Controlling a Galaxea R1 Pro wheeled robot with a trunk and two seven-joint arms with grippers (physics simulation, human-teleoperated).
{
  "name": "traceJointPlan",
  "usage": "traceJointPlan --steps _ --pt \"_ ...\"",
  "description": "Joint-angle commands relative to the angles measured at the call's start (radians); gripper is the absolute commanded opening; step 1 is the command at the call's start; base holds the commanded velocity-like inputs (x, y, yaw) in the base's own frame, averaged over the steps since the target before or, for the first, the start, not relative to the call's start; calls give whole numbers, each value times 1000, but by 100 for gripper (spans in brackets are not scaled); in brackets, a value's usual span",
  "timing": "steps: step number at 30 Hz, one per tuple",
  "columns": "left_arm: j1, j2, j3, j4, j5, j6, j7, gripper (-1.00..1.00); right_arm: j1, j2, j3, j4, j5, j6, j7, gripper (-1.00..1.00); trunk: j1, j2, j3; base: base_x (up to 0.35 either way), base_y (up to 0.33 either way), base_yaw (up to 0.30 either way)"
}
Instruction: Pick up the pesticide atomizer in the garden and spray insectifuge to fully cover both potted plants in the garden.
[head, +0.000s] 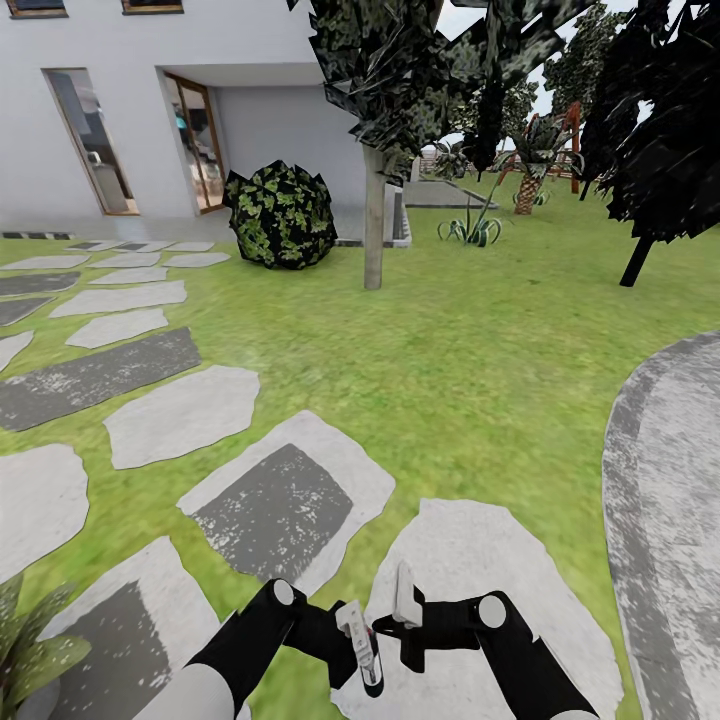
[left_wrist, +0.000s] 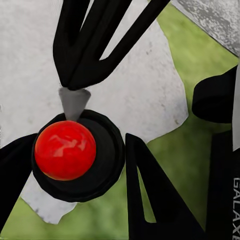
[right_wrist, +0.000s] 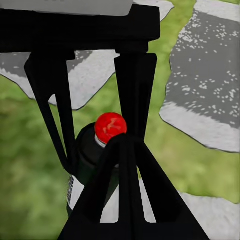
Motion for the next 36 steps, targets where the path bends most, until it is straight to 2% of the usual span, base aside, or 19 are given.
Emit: traceJointPlan --steps 1,5,10,14,17,20,21,22,24,28,31,33,34,36 --pt "0 1 -1 1 -6 7 -1 -100 0 1 -3 -1 7 -4 3 -100 0 0 -1 0 0 0" --pt "-9 11 -2 10 -16 18 32 -100 0 1 -3 -1 7 -4 3 -100 0 0 -1 0 0 0" --pt "-14 24 -2 12 -19 22 42 -100 0 0 -3 -1 7 -4 3 -100 0 0 -1 0 0 0" --pt "-14 29 2 12 -19 23 66 -100 0 -14 -4 0 7 -5 4 -100 0 0 -1 0 0 0" --pt "-13 28 5 14 -16 24 141 -100 0 -67 -7 1 5 -7 3 -100 0 0 -1 0 0 0" --pt "-11 27 9 14 -12 23 178 -100 0 -138 -12 8 2 -7 1 -100 0 0 -1 0 0 0" --pt "-11 27 10 14 -10 23 187 -100 0 -159 -16 22 1 -8 0 100 0 0 -1 0 0 0" --pt "-11 27 10 14 -8 22 202 -100 0 -178 -23 40 0 -8 -1 100 0 0 -1 0 0 0" --pt "-10 27 10 14 -5 21 227 -100 0 -198 -43 60 -1 -9 -1 100 0 0 -1 0 0 0" --pt "-5 27 9 14 -5 21 245 -100 0 -214 -87 72 1 -6 -19 100 0 0 -1 0 0 0" --pt "-3 29 19 17 -2 20 271 -100 0 -215 -159 79 0 13 -157 100 0 0 -1 0 0 0" --pt "-2 28 62 56 21 14 359 -100 2 -209 -271 130 -3 26 -291 100 0 0 -1 0 0 0" --pt "-2 27 76 76 33 11 398 -100 2 -207 -312 158 -3 28 -333 100 0 0 -1 0 0 0" --pt "-2 24 97 130 85 7 520 -100 3 -201 -440 252 -6 28 -481 100 0 0 -1 0 0 0"
